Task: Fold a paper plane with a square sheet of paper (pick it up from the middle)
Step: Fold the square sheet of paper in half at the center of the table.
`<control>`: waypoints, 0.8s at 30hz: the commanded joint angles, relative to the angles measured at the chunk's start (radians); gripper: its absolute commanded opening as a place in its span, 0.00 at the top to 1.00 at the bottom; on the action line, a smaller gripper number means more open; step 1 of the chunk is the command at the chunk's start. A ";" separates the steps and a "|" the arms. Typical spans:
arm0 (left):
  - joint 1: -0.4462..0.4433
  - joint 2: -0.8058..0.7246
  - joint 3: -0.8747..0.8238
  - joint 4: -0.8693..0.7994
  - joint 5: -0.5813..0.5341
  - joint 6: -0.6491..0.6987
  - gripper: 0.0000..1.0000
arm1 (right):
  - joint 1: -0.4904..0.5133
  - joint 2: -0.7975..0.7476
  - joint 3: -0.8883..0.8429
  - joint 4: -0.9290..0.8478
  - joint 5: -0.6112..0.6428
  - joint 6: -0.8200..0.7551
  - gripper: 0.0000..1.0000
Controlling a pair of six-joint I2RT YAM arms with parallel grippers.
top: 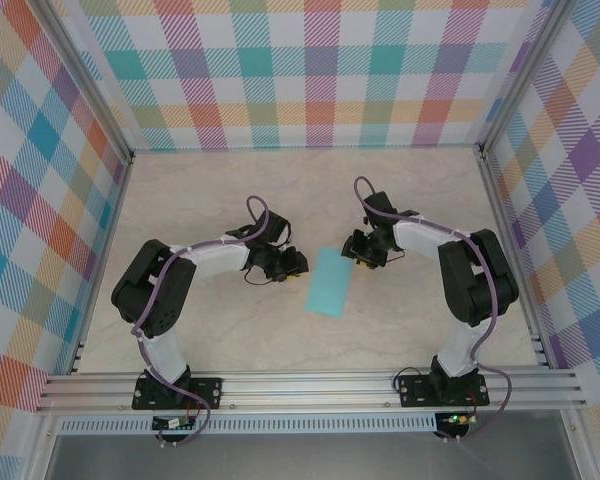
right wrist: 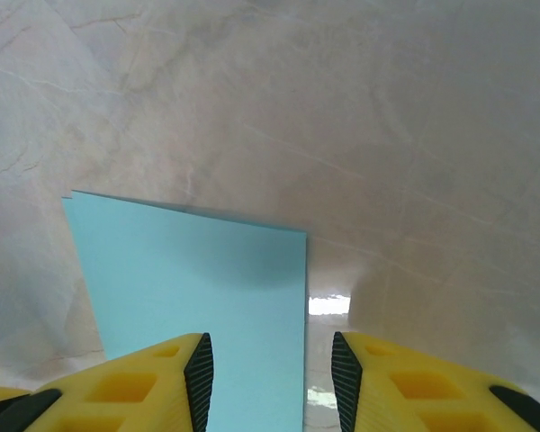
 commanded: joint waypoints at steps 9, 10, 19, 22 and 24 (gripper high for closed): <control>0.009 0.004 0.007 -0.042 0.001 0.024 0.72 | 0.000 0.034 0.027 0.055 -0.101 0.008 0.61; 0.009 0.004 0.008 -0.043 0.002 0.023 0.72 | 0.002 0.033 0.029 0.059 -0.102 0.008 0.61; 0.009 0.007 0.008 -0.045 0.002 0.027 0.72 | 0.006 0.066 0.074 0.022 -0.102 -0.012 0.61; 0.009 0.007 0.004 -0.044 0.003 0.027 0.72 | 0.007 0.037 0.067 0.011 -0.057 -0.016 0.60; 0.009 0.010 0.004 -0.043 0.002 0.027 0.72 | 0.007 0.022 0.064 -0.003 -0.020 -0.020 0.59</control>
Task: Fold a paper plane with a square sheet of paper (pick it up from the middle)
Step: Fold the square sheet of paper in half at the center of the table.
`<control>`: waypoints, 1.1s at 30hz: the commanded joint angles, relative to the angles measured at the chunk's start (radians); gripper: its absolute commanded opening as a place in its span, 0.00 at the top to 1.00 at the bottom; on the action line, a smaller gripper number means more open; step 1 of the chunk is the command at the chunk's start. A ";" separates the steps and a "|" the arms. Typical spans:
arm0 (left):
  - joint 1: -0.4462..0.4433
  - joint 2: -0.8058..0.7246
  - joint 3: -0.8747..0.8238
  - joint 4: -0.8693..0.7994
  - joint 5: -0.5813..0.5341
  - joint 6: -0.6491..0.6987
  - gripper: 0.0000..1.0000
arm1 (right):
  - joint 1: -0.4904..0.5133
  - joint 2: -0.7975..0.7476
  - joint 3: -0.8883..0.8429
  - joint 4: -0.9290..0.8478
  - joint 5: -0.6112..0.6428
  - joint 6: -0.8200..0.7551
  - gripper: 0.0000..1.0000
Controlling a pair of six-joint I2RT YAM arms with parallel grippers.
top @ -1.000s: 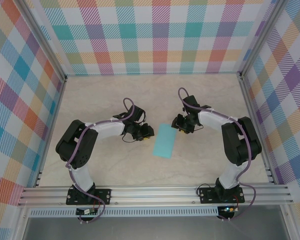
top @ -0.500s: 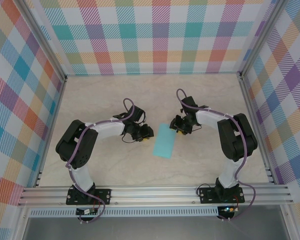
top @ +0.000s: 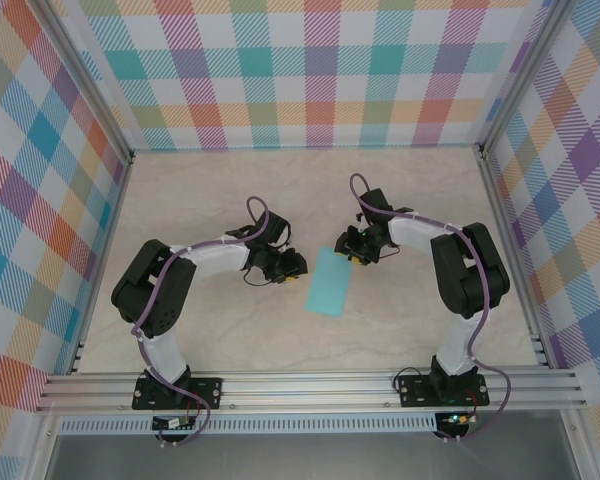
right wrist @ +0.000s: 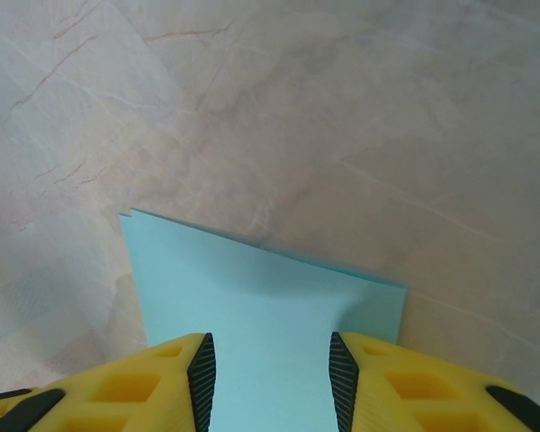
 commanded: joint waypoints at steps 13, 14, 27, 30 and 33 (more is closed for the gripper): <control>0.009 0.020 -0.001 -0.013 0.009 0.021 0.71 | 0.014 0.001 0.010 -0.027 0.051 -0.002 0.57; 0.009 0.020 -0.002 -0.011 0.008 0.021 0.71 | 0.015 0.005 0.010 -0.017 0.031 -0.003 0.57; 0.008 0.021 -0.004 -0.011 0.011 0.021 0.71 | 0.028 -0.001 0.038 -0.054 0.060 -0.027 0.58; 0.009 0.021 -0.004 -0.009 0.015 0.020 0.71 | 0.028 -0.038 0.032 -0.078 0.117 -0.029 0.56; 0.008 0.024 0.002 -0.007 0.022 0.020 0.70 | 0.026 -0.044 0.029 -0.083 0.135 -0.026 0.56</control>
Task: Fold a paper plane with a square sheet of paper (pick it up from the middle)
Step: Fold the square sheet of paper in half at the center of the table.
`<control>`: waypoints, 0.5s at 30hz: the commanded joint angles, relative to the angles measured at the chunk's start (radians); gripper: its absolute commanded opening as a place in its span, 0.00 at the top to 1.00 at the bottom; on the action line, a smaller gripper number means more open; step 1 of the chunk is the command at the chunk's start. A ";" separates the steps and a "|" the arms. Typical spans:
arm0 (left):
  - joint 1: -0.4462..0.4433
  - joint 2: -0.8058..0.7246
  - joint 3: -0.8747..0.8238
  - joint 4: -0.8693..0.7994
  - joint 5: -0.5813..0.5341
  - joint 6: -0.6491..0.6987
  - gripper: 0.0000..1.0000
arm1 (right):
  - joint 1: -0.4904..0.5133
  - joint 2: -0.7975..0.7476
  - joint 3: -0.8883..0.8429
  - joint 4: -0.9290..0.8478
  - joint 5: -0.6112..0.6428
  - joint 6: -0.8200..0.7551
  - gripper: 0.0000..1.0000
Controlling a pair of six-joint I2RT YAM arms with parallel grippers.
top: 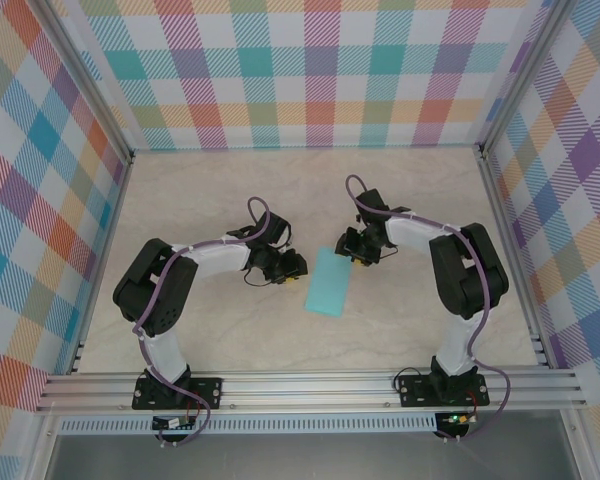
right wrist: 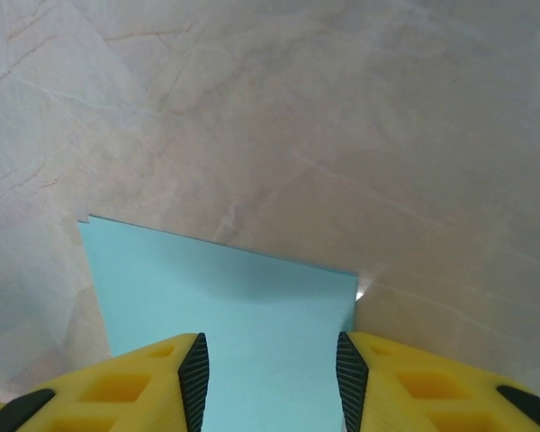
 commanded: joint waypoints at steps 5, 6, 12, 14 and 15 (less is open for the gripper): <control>0.009 0.011 0.004 -0.011 0.022 0.011 0.70 | 0.004 -0.006 0.009 -0.011 0.013 -0.001 0.56; 0.009 0.012 0.002 -0.010 0.022 0.011 0.70 | 0.003 0.002 0.009 -0.007 0.003 0.001 0.56; 0.009 0.012 -0.002 -0.013 0.021 0.013 0.70 | 0.005 0.023 0.015 0.009 -0.028 0.004 0.56; 0.009 0.013 0.000 -0.013 0.021 0.013 0.70 | 0.005 0.029 0.020 0.003 -0.030 0.006 0.56; 0.009 0.013 0.002 -0.014 0.022 0.013 0.70 | 0.005 0.031 0.021 0.005 -0.035 0.006 0.56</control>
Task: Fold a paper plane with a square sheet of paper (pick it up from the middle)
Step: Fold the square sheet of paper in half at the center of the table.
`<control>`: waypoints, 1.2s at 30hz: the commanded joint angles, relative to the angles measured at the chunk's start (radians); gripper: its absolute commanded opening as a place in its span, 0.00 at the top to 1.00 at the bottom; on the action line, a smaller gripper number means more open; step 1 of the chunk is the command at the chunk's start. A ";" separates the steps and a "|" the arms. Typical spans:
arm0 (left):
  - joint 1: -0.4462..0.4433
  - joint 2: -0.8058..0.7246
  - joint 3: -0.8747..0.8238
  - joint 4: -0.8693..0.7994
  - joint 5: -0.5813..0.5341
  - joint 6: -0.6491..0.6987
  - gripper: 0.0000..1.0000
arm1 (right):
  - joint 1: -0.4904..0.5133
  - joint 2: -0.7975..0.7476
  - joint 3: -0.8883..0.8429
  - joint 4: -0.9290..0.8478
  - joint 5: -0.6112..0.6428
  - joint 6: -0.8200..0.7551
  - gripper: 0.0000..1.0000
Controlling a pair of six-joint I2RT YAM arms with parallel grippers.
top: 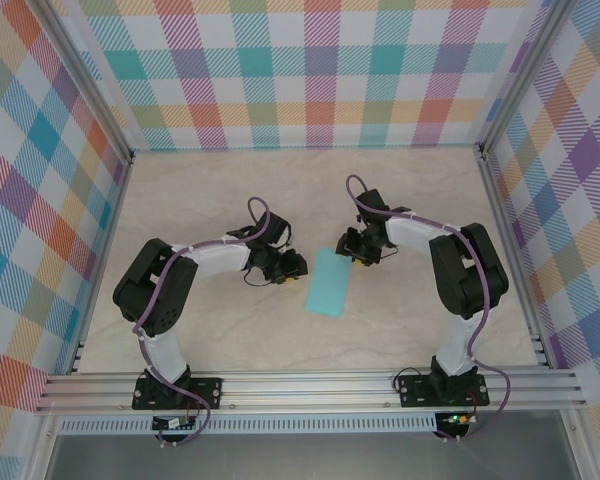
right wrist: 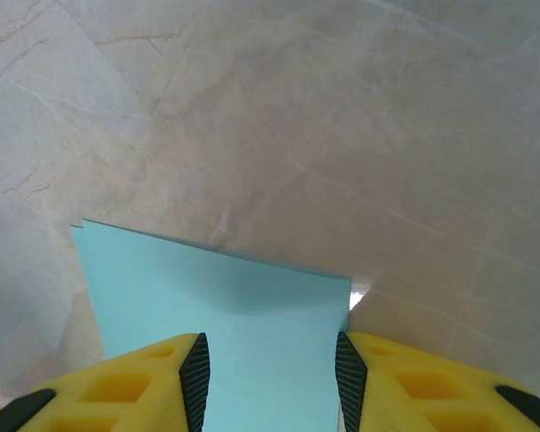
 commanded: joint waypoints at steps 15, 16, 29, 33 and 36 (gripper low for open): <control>0.009 0.014 0.005 -0.013 0.029 0.009 0.69 | 0.019 0.052 0.064 0.012 -0.101 -0.038 0.57; 0.009 0.016 0.004 -0.008 0.035 0.006 0.69 | 0.019 0.049 0.070 0.009 -0.107 -0.046 0.57; 0.010 0.036 0.004 0.062 0.115 -0.030 0.66 | 0.020 -0.192 -0.136 0.087 -0.160 -0.017 0.65; 0.010 0.042 0.003 0.075 0.126 -0.037 0.66 | 0.020 -0.245 -0.243 0.134 -0.195 0.029 0.72; 0.010 0.056 0.014 0.072 0.139 -0.037 0.65 | 0.020 -0.266 -0.309 0.189 -0.247 0.065 0.74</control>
